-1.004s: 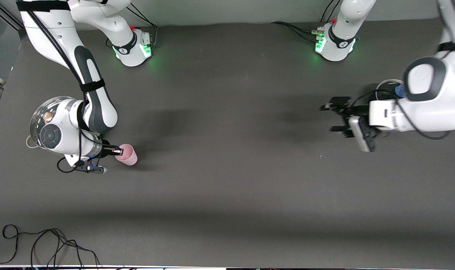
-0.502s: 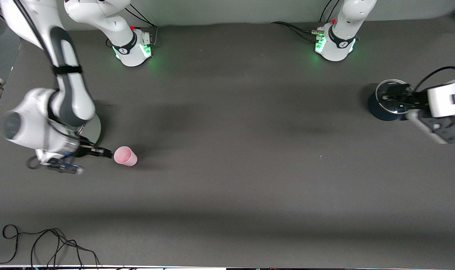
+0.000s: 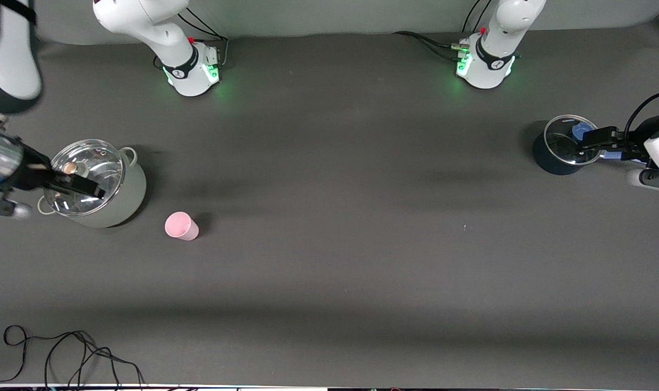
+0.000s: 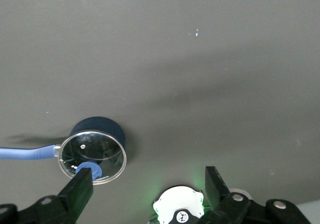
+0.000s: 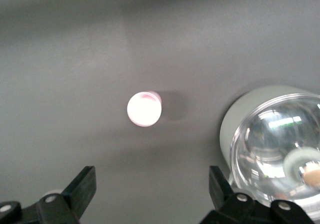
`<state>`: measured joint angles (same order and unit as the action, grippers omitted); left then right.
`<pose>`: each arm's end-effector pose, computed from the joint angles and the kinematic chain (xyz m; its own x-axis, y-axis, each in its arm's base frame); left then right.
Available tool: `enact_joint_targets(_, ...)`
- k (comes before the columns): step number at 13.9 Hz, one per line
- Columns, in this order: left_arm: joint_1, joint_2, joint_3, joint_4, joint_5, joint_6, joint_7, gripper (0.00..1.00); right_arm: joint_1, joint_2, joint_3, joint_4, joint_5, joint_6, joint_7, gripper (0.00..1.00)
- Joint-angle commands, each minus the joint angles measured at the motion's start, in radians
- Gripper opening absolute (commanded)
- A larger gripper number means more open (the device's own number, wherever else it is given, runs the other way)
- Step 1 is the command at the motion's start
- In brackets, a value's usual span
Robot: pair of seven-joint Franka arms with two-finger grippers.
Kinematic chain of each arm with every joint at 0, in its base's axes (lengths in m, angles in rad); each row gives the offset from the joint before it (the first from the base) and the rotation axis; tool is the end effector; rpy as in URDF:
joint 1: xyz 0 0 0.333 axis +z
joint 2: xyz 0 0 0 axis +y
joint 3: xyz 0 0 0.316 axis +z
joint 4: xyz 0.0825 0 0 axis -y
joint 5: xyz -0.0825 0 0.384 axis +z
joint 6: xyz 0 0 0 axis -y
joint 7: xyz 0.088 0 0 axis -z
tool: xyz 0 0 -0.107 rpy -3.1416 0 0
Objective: Transfer pink cup from left to right arm
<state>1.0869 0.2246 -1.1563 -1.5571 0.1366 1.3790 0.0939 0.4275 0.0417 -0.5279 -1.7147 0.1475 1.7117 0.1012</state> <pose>0.5596 0.0305 0.5587 0.9497 -0.1792 -0.2569 -0.1601 -0.9827 0.0936 0.5693 -0.0388 0.5486 0.9741 -0.2200 -0.0524 -0.2248 -0.9671 -0.1191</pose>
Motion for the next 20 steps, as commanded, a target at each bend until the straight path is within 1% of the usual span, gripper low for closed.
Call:
enact_joint_targets(1, -0.002, -0.076, 0.009, -0.011, 0.015, 0.001, -0.019, 1.0, 0.002, 0.023, -0.006, 0.142, -0.022, -0.125, 0.043, 1.0)
enact_joint_targets(3, 0.001, -0.123, 0.017, -0.046, 0.011, 0.037, -0.02, 1.0, 0.002, 0.02, -0.007, 0.179, -0.078, -0.15, 0.04, 1.0)
enact_joint_targets(6, 0.001, -0.158, 0.02, -0.081, 0.009, 0.078, -0.022, 1.0, 0.003, 0.026, -0.009, 0.182, -0.092, -0.168, 0.031, 1.0)
enact_joint_targets(8, -0.004, -0.217, 0.061, -0.135, -0.014, 0.138, -0.022, 1.0, 0.005, 0.029, -0.006, 0.184, -0.092, -0.168, 0.032, 1.0)
enact_joint_targets(10, -0.045, -0.225, 0.113, -0.14, -0.041, 0.14, -0.022, 1.0, 0.002, 0.027, -0.006, 0.181, -0.094, -0.168, 0.031, 1.0)
enact_joint_targets(11, -0.126, -0.225, 0.194, -0.136, -0.046, 0.134, -0.02, 1.0, 0.003, 0.027, -0.007, 0.179, -0.094, -0.168, 0.029, 1.0)
enact_joint_targets(12, -0.265, -0.226, 0.328, -0.133, -0.046, 0.127, -0.02, 1.0, 0.004, 0.027, -0.006, 0.179, -0.094, -0.168, 0.031, 1.0)
enact_joint_targets(13, -0.43, -0.228, 0.489, -0.126, -0.048, 0.124, -0.02, 1.0, 0.005, 0.027, -0.006, 0.179, -0.094, -0.168, 0.031, 1.0)
enact_joint_targets(14, -0.578, -0.235, 0.633, -0.121, -0.06, 0.123, -0.02, 1.0, 0.005, 0.027, -0.006, 0.179, -0.094, -0.17, 0.031, 1.0)
enact_joint_targets(15, -0.705, -0.243, 0.767, -0.121, -0.089, 0.123, -0.014, 1.0, 0.005, 0.024, -0.004, 0.179, -0.094, -0.17, 0.029, 1.0)
enact_joint_targets(16, -0.814, -0.248, 0.879, -0.12, -0.103, 0.124, -0.011, 1.0, 0.005, 0.024, -0.004, 0.179, -0.094, -0.17, 0.029, 1.0)
enact_joint_targets(17, -0.91, -0.248, 0.965, -0.117, -0.104, 0.124, -0.011, 1.0, 0.005, 0.024, -0.003, 0.179, -0.094, -0.17, 0.029, 1.0)
enact_joint_targets(18, -0.988, -0.246, 1.034, -0.112, -0.104, 0.124, -0.013, 1.0, 0.0, 0.023, 0.0, 0.175, -0.094, -0.17, 0.029, 1.0)
enact_joint_targets(19, -1.051, -0.246, 1.09, -0.112, -0.104, 0.126, -0.013, 1.0, -0.018, 0.017, 0.018, 0.17, -0.094, -0.17, 0.029, 1.0)
enact_joint_targets(20, -1.1, -0.246, 1.133, -0.112, -0.104, 0.13, -0.013, 1.0, -0.091, 0.012, 0.081, 0.168, -0.092, -0.17, 0.028, 1.0)
